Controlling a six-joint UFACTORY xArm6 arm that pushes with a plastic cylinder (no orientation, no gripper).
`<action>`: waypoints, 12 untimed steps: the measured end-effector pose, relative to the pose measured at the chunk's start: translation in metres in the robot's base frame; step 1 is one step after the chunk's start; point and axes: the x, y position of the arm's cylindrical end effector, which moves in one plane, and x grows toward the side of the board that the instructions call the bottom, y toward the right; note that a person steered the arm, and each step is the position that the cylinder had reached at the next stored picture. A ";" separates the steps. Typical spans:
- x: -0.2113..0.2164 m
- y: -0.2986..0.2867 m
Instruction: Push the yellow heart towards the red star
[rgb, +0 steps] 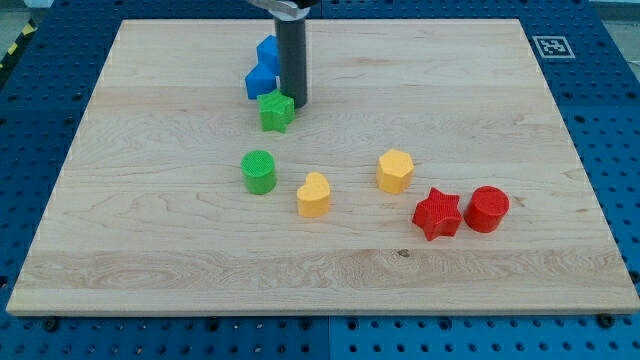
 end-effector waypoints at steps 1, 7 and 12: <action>0.000 -0.001; 0.118 0.011; 0.128 0.042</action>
